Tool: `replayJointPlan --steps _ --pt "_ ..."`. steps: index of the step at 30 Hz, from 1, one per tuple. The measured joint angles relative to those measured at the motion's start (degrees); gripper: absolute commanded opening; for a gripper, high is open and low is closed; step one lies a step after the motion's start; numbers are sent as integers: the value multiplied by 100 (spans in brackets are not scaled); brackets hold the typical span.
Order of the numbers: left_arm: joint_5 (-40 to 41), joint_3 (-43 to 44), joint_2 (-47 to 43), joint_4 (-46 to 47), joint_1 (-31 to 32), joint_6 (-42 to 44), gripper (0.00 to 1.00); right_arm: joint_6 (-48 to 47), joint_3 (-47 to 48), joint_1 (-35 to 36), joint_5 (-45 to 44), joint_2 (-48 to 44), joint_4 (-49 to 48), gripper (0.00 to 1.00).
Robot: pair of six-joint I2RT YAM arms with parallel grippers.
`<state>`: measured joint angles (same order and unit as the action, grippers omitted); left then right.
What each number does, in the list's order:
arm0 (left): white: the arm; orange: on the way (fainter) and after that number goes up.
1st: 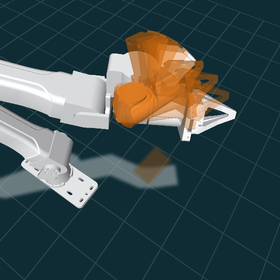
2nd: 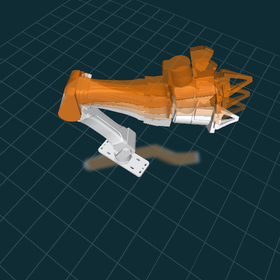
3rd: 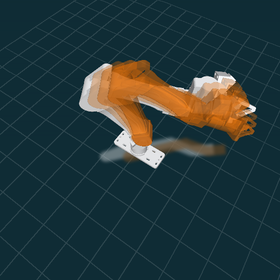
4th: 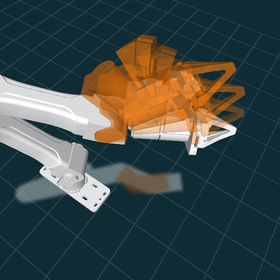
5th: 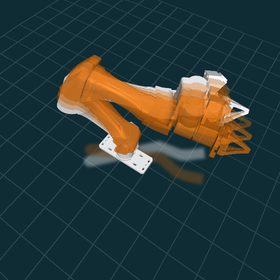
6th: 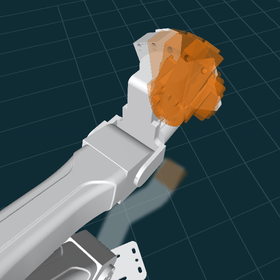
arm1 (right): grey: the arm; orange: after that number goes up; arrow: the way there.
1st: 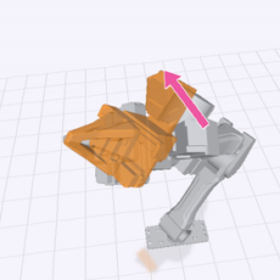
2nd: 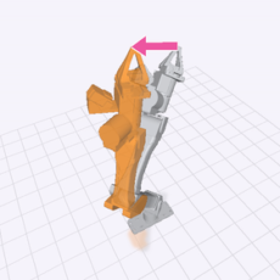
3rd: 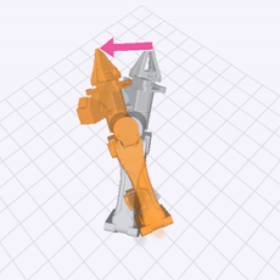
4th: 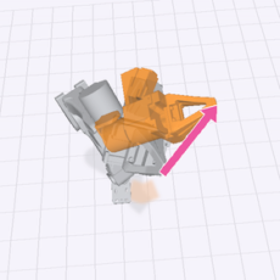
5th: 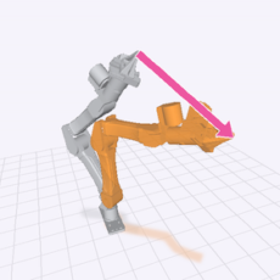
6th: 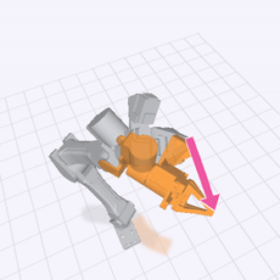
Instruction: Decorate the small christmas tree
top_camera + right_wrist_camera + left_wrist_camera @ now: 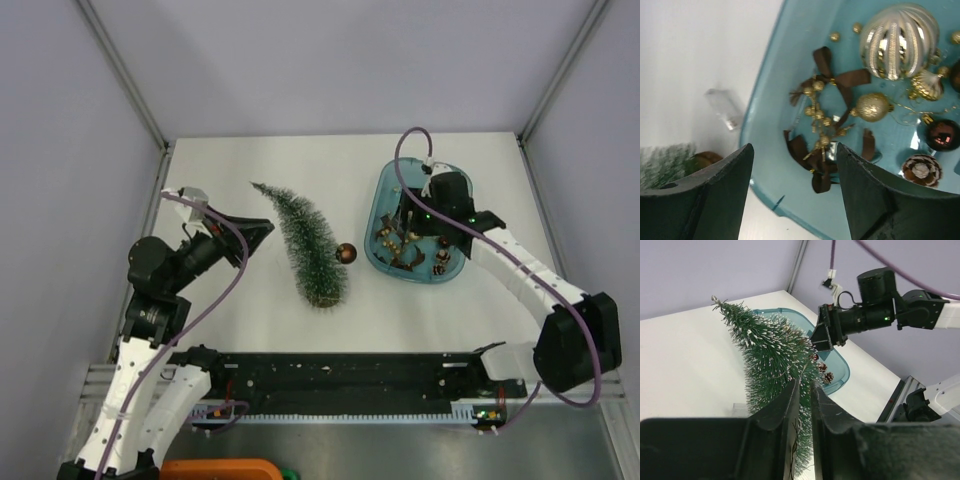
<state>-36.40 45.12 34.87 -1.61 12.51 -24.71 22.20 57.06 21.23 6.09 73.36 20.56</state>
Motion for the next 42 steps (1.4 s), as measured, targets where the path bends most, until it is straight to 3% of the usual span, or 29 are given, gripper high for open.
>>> replayJointPlan --steps 9,23,27,32,36,42 --pt "26 162 -52 -186 -4 98 35 -57 2 -7 -1432 957 81 68" --pt "155 162 -186 -337 -4 201 72 -122 0 -15 -1989 1950 -243 63" --pt "229 162 -188 -337 -4 216 80 -149 0 -20 -1989 2111 -367 56" --pt "339 181 -216 -352 -9 256 98 -157 -37 -39 -1974 2208 -520 42" --pt "466 258 -216 -369 -24 262 99 -162 -120 -39 -1969 2205 -623 28" --pt "605 393 -278 -439 -66 367 99 -164 -236 -42 -1943 1958 -614 21"
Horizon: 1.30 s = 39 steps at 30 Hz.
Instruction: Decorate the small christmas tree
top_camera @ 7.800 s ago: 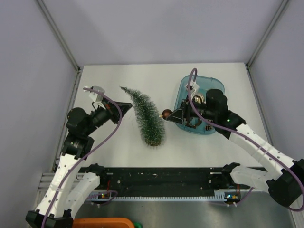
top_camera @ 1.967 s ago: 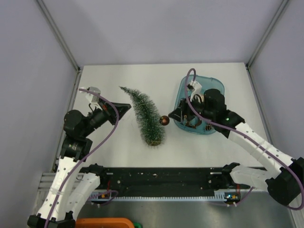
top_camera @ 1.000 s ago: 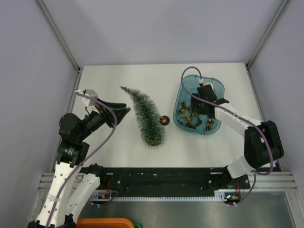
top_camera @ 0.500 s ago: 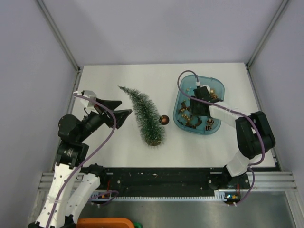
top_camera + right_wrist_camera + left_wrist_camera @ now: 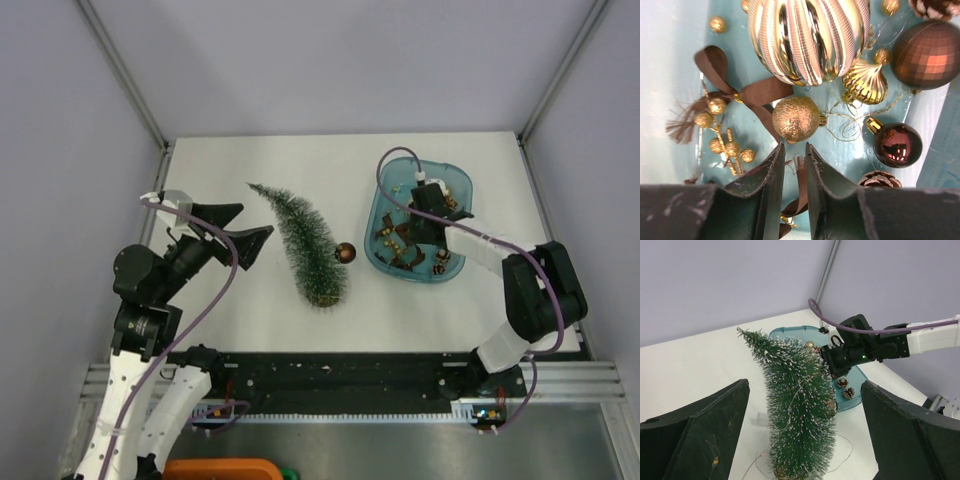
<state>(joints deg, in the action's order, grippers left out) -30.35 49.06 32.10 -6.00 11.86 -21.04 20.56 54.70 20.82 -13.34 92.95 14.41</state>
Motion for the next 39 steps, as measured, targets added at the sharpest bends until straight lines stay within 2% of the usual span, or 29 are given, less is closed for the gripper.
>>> replayJointPlan --steps 5,9,14,24,39 --pt "50 79 -48 -52 -42 74 99 -7 -28 0 39 -555 -2 20" --pt "92 105 -70 -76 -63 138 99 -57 -42 0 48 -977 9 38" --pt "133 125 -74 -98 -94 153 99 -107 -39 0 35 -885 9 47" --pt "267 243 -72 -205 -120 197 99 -94 -37 -7 33 59 -37 47" --pt "280 249 -70 -223 -127 323 99 -107 201 -37 -61 472 -297 47"
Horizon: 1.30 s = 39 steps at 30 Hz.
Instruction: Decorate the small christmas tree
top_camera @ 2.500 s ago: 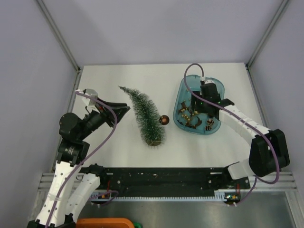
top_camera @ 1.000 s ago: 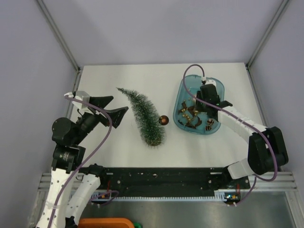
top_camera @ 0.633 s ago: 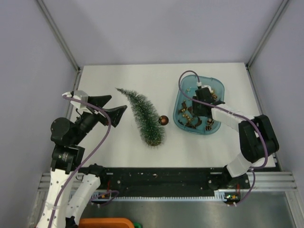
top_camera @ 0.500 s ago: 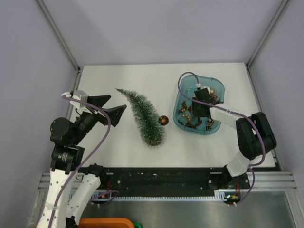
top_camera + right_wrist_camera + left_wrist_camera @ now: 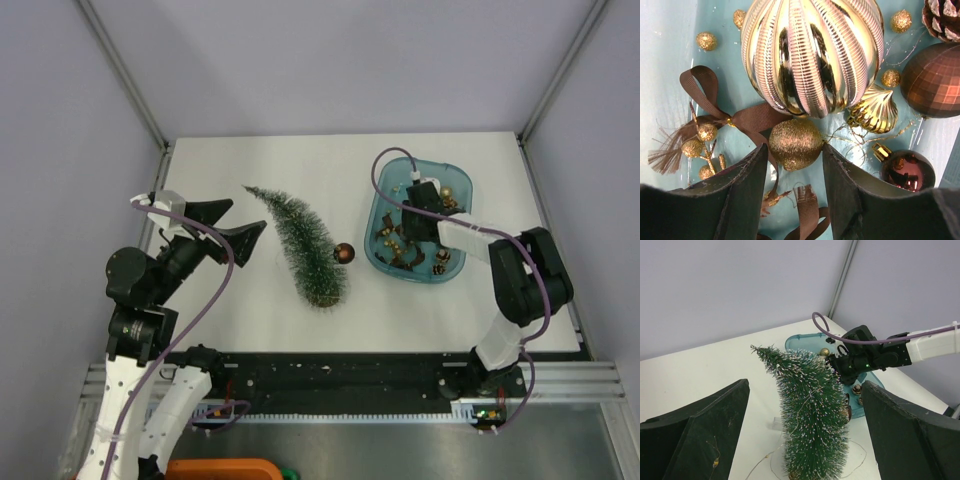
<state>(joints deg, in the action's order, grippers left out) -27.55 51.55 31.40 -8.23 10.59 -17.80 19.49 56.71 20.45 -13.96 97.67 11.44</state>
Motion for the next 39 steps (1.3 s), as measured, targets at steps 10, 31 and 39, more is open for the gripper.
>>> replayJointPlan --steps 10,31,39 --pt "-4 0 0 0 0 0 99 2 79 -2 -55 109 -120 28" --pt "-179 0 -2 4 0 -7 93 164 -22 -2 1427 -2577 103 23" --pt "-319 -2 -2 4 -2 -9 90 1010 -17 0 3943 -3250 -697 23"
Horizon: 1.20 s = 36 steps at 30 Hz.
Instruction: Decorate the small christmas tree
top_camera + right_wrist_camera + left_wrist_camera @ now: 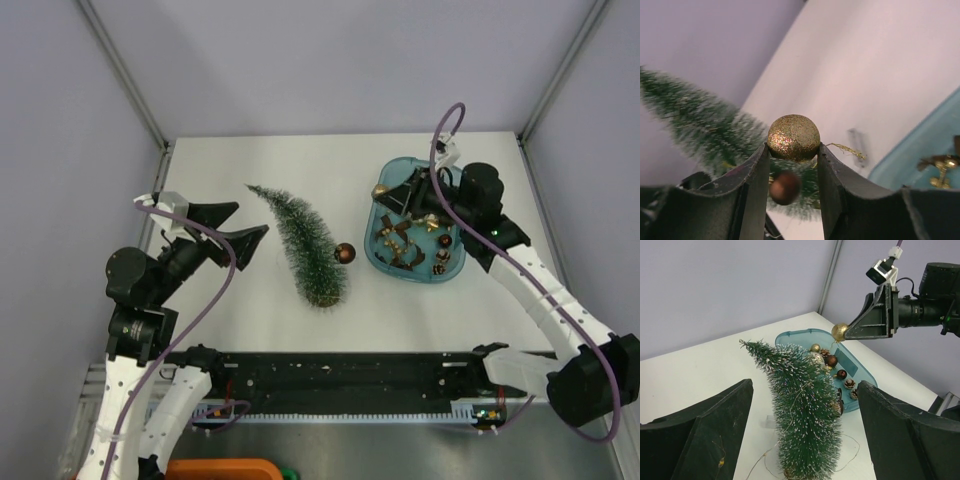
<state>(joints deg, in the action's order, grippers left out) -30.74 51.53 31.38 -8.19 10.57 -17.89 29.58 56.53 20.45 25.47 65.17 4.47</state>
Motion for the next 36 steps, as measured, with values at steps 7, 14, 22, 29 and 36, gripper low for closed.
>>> replayJointPlan --steps 7,14,22,29,36 --pt "-138 -76 2 9 0 -20 91 887 70 186 1364 -31 -1045 23" --pt "-203 -162 120 144 0 -111 88 1137 249 763 1700 -22 -1449 23" --pt "-291 -284 267 297 0 -260 95 1001 586 1150 1635 205 -1392 22" --pt "-278 -289 264 354 0 -295 99 743 901 1259 1482 490 -1209 20" --pt "-17 -299 223 343 0 -245 99 595 1165 1325 1370 828 -1082 20"
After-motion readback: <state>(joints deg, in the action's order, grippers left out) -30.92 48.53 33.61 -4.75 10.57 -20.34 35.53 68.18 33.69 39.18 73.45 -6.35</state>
